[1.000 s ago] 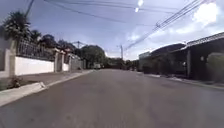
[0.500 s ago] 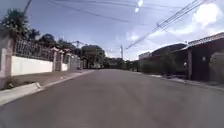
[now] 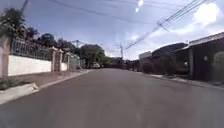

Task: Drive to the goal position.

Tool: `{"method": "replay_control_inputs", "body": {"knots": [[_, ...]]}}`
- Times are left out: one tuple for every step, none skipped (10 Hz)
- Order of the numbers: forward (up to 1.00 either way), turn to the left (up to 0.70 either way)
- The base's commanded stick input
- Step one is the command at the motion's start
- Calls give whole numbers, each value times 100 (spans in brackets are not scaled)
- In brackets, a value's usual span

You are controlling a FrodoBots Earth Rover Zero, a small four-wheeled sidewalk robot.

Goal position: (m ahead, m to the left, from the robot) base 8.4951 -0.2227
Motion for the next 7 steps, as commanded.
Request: {"method": "replay_control_inputs", "body": {"knots": [[45,0],[45,0],[45,0],[45,0],[45,0],[45,0],[45,0]]}}
